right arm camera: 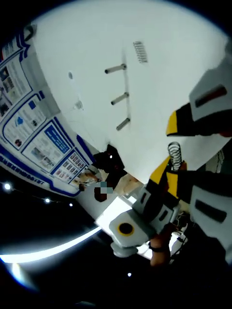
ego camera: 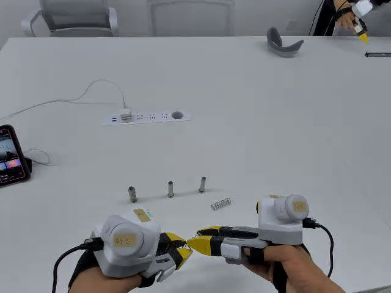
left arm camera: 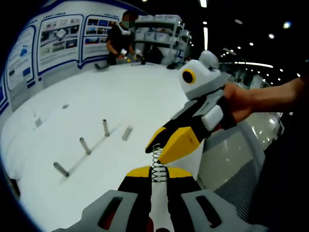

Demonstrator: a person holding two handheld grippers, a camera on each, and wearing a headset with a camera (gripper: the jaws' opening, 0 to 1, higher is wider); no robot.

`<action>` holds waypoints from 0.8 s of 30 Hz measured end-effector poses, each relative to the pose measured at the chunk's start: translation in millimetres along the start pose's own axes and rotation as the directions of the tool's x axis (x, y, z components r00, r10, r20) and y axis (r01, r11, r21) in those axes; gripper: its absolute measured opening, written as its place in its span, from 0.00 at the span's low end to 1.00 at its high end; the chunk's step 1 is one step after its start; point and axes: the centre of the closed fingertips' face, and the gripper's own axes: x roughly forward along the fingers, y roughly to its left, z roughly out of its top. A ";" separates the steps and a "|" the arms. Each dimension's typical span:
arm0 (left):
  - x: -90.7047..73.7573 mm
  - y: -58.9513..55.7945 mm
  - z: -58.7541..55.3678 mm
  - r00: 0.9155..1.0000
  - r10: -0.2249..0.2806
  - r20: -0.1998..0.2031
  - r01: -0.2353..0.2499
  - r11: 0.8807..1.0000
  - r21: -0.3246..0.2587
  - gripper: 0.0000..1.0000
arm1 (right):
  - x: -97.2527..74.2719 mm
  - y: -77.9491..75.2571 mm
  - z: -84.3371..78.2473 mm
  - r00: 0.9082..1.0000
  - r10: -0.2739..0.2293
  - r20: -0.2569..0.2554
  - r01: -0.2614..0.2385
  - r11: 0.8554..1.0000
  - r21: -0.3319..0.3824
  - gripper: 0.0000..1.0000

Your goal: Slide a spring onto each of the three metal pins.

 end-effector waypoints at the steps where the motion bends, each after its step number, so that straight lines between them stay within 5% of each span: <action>1: 0.5 -0.9 1.3 1.000 -0.004 0.003 0.004 1.000 0.002 0.10 | -0.3 0.5 -0.3 1.000 0.007 0.002 -0.007 1.000 0.012 0.27; 11: 1.6 -3.6 6.3 1.000 -0.022 0.003 0.022 0.999 0.037 0.10 | -4.8 2.3 4.4 0.998 0.039 0.039 -0.042 0.995 0.089 0.16; 24: 4.8 -2.7 8.0 0.999 -0.047 -0.002 0.047 0.997 0.063 0.10 | -8.0 11.3 11.1 0.998 0.056 0.015 -0.057 0.998 0.032 0.12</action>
